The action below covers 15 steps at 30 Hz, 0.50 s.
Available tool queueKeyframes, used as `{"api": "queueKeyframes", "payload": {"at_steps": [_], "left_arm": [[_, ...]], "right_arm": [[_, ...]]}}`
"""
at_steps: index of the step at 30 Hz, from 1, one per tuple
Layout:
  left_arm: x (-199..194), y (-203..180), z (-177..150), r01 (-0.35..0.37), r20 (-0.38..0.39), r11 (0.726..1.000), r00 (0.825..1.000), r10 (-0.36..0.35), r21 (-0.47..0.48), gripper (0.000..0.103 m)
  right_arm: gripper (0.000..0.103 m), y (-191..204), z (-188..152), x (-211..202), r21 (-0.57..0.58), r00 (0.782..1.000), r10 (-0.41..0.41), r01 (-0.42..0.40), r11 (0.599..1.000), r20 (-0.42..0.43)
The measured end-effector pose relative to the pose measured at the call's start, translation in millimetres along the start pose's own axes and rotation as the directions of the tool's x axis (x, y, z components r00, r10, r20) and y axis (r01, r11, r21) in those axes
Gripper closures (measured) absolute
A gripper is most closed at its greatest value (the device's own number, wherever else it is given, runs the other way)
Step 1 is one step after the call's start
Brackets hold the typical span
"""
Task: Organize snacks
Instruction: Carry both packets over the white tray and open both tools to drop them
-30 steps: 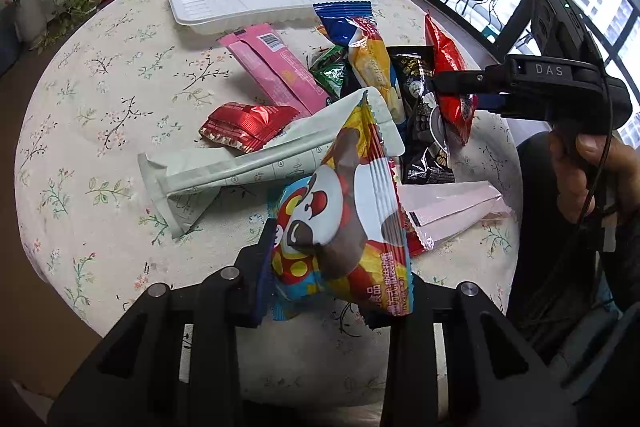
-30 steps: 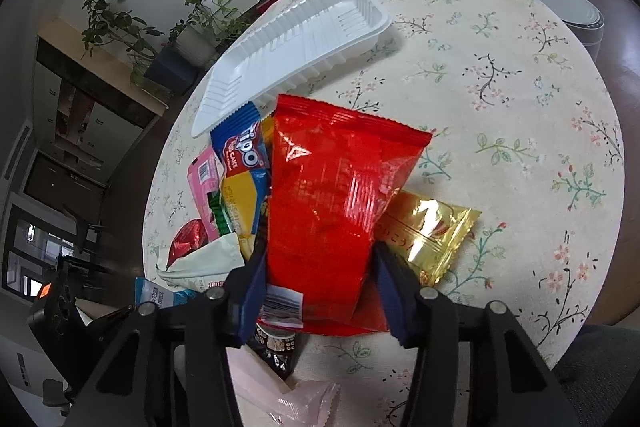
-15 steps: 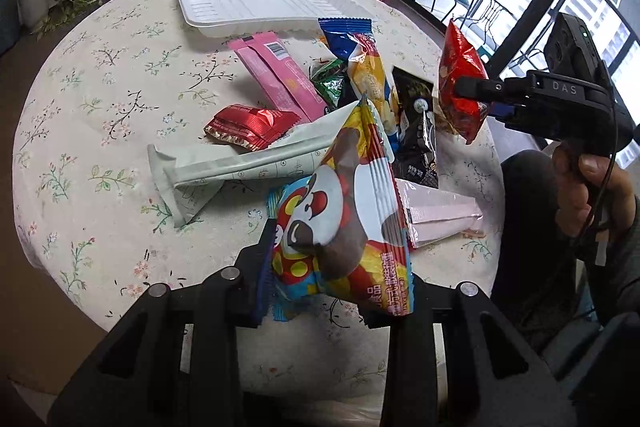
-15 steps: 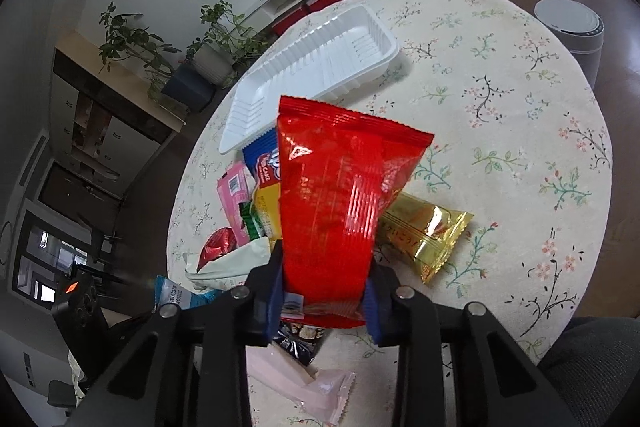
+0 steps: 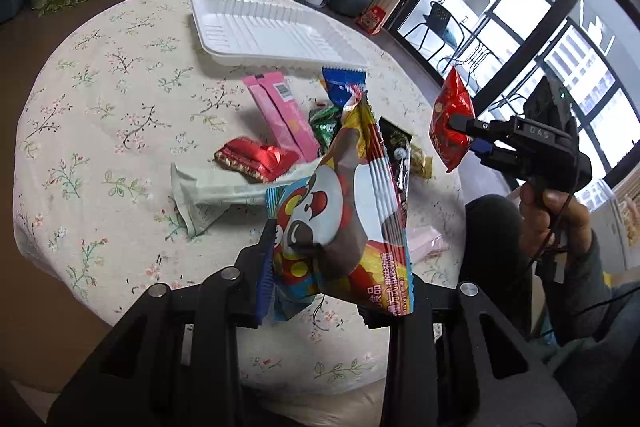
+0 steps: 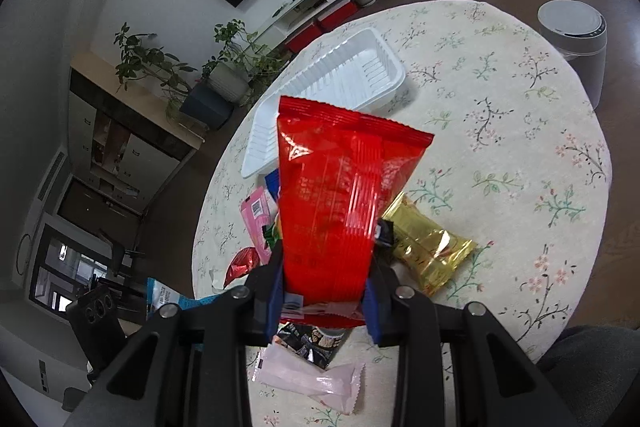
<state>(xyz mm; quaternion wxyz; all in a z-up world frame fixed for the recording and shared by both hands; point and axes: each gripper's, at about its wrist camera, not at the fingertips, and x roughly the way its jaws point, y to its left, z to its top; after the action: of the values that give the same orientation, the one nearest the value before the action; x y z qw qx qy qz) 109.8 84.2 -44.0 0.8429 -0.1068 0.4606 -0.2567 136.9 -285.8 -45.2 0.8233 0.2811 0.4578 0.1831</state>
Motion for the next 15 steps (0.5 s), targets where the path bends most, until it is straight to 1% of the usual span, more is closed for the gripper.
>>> {"api": "queueKeyframes", "payload": {"at_steps": [3, 8, 11, 13, 15], "left_arm": [[-5, 7, 13, 0.007, 0.012, 1.0, 1.0, -0.007, -0.021, 0.073], [-14, 26, 42, -0.005, 0.045, 0.998, 0.999, 0.008, -0.063, 0.073], [-21, 40, 70, -0.024, 0.071, 0.996, 0.997, 0.03, -0.083, 0.073], [-23, 48, 92, -0.034, 0.084, 0.995, 0.996, 0.042, -0.095, 0.073], [-22, 52, 119, -0.054, 0.086, 0.995, 0.994, 0.061, -0.084, 0.073]], "right_arm": [[0.068, -14, 12, -8, 0.023, 1.0, -0.02, 0.019, 1.0, 0.023], [0.068, -37, 39, -20, 0.051, 0.994, -0.076, 0.072, 0.996, 0.072], [0.068, -47, 60, -25, 0.056, 0.988, -0.11, 0.104, 0.993, 0.108], [0.068, -53, 81, -28, 0.055, 0.982, -0.13, 0.123, 0.991, 0.136], [0.068, -56, 104, -28, 0.055, 0.978, -0.142, 0.135, 0.989, 0.153]]}}
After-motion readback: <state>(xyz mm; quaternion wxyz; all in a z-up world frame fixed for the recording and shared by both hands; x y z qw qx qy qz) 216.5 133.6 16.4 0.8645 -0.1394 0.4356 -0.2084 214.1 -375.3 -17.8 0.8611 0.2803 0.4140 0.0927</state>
